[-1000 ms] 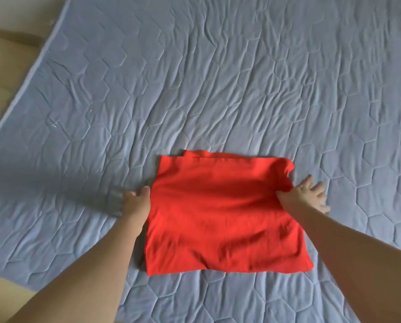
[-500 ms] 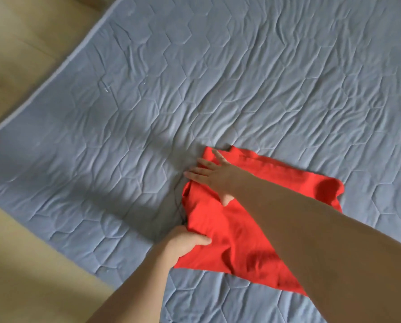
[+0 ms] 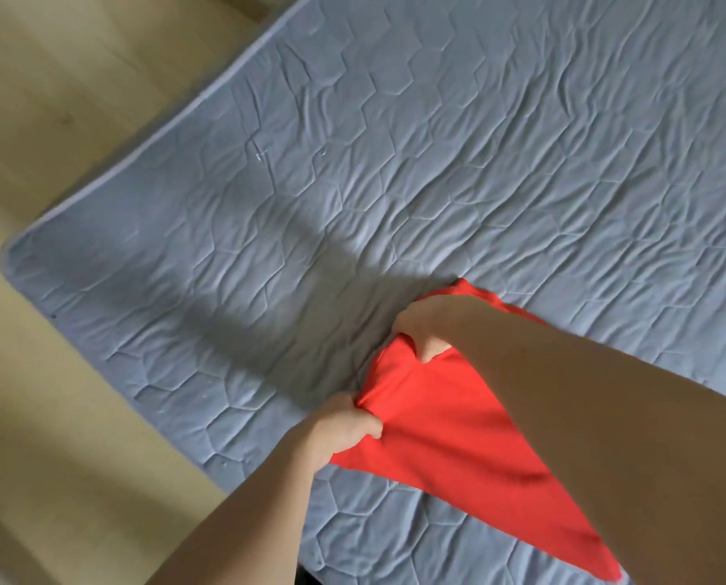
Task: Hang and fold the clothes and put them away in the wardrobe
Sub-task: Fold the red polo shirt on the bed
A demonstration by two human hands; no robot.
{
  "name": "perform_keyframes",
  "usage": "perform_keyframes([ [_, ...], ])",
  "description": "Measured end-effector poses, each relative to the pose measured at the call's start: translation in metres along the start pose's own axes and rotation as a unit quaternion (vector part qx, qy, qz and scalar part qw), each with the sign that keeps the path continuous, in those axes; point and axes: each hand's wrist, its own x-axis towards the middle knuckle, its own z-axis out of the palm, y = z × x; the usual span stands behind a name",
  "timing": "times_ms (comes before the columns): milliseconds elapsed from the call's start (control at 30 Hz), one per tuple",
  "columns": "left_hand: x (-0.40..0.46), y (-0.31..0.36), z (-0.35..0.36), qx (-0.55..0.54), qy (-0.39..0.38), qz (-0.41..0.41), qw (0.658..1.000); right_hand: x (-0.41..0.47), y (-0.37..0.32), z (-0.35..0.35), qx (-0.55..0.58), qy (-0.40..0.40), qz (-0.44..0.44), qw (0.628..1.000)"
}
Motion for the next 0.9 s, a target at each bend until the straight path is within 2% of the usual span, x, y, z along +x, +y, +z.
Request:
perform_keyframes([
  [167, -0.043, 0.064, -0.050, 0.074, 0.041, 0.042, 0.996, -0.067, 0.031, -0.055, 0.042, 0.075, 0.026, 0.996],
  [300, -0.104, 0.134, -0.100, 0.153, 0.098, 0.095, 0.979, -0.147, 0.054, -0.121, 0.043, 0.151, 0.047, 0.987],
  [433, -0.188, 0.198, -0.135, 0.221, 0.172, 0.158, 0.947, -0.238, 0.068, -0.189, 0.026, 0.228, 0.074, 0.971],
  [567, -0.266, 0.239, -0.144, 0.304, 0.249, 0.192, 0.899, -0.314, 0.071, -0.229, 0.012, 0.297, 0.096, 0.950],
  [733, -0.316, 0.243, -0.111, 0.427, 0.324, 0.200, 0.820, -0.358, 0.062, -0.209, -0.010, 0.361, 0.089, 0.928],
  [900, -0.277, 0.192, -0.031, 0.476, 0.338, 0.205, 0.786, -0.345, 0.044, -0.113, -0.041, 0.369, 0.088, 0.924],
])
